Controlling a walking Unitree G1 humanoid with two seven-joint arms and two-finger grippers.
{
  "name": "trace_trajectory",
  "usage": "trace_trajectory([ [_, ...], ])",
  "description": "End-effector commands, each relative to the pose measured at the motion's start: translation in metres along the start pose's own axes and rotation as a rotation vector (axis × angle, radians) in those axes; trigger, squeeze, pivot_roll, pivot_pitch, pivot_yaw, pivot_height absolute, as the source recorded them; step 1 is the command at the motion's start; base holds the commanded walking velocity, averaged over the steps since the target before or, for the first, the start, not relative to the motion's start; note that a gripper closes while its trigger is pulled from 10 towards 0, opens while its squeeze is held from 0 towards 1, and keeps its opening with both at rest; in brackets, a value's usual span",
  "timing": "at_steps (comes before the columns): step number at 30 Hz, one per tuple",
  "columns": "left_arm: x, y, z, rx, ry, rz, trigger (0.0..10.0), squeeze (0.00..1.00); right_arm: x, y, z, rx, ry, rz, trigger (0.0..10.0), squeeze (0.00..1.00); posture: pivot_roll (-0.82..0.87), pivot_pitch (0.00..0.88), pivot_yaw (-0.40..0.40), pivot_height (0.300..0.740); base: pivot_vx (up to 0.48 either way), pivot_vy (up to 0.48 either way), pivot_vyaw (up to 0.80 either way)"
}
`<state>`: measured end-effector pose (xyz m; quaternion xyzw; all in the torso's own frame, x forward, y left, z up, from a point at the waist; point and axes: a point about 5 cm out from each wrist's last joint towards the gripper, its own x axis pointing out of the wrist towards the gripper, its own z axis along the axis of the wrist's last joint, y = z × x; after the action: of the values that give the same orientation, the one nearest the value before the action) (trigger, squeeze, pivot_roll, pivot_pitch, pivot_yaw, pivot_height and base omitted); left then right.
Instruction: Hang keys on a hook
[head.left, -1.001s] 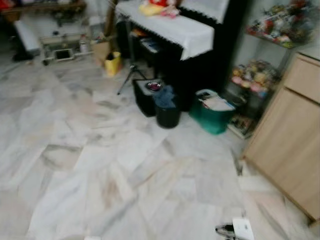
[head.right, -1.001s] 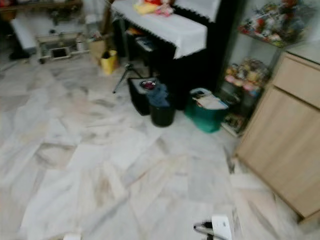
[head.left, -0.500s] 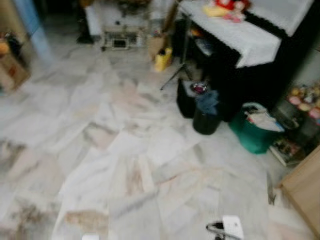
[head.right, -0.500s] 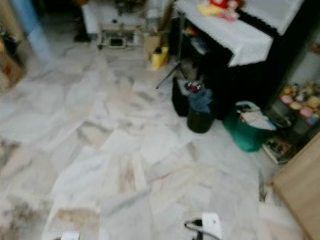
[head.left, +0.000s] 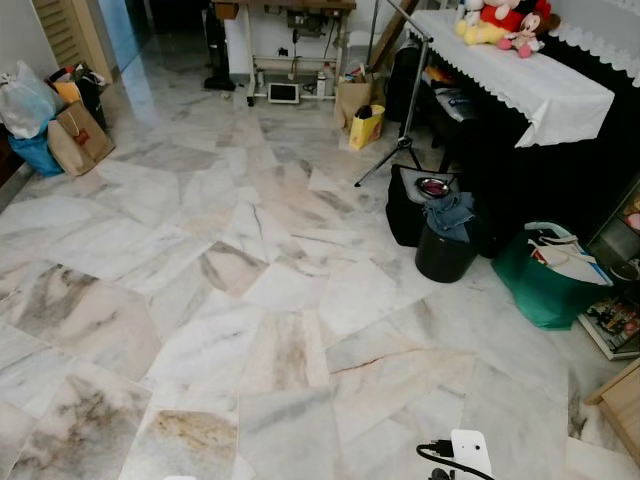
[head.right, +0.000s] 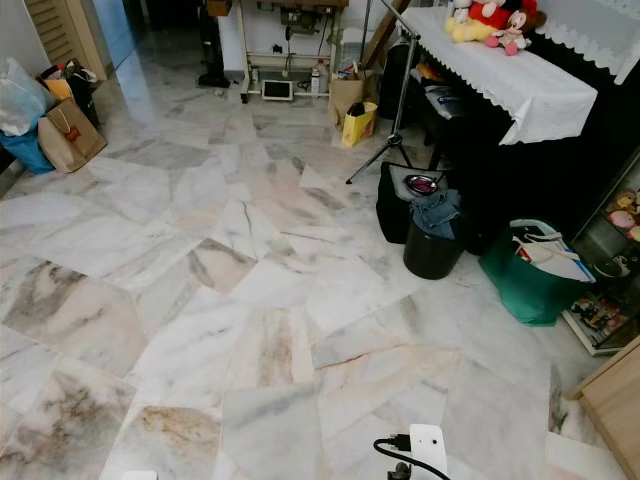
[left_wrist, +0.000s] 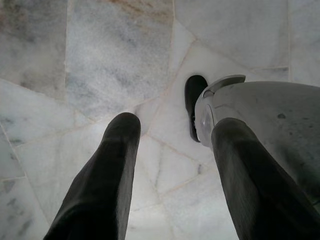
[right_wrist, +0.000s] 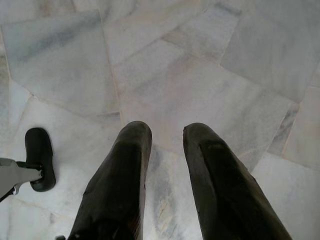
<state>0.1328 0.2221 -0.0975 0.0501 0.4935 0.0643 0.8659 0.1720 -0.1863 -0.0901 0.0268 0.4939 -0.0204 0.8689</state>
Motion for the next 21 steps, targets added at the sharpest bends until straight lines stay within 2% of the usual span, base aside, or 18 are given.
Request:
trace_trajectory([
  [1, 0.0, 0.0, -0.002, 0.005, 0.007, -0.003, 10.0, 0.0, 0.0, -0.004, 0.001, 0.039, -0.002, -0.005, 10.0, 0.0, 0.03, 0.0, -0.065, 0.74, 0.0, 0.0, 0.0],
  [9, 0.0, 0.0, -0.001, 0.009, 0.005, -0.005, 10.0, 0.0, 0.001, 0.006, -0.002, 0.037, 0.006, 0.001, 10.0, 0.0, 0.03, 0.0, -0.063, 0.74, 0.0, 0.0, 0.0],
  [13, 0.0, 0.0, -0.001, 0.008, 0.004, -0.005, 10.0, 0.0, 0.002, 0.017, -0.001, 0.019, 0.013, 0.018, 10.0, 0.0, 0.03, 0.0, -0.066, 0.74, 0.0, 0.0, 0.0],
  [21, 0.0, 0.0, -0.001, 0.008, 0.004, -0.005, 10.0, 0.0, 0.002, 0.017, -0.001, 0.019, 0.013, 0.018, 10.0, 0.0, 0.03, 0.0, -0.066, 0.74, 0.0, 0.0, 0.0],
])
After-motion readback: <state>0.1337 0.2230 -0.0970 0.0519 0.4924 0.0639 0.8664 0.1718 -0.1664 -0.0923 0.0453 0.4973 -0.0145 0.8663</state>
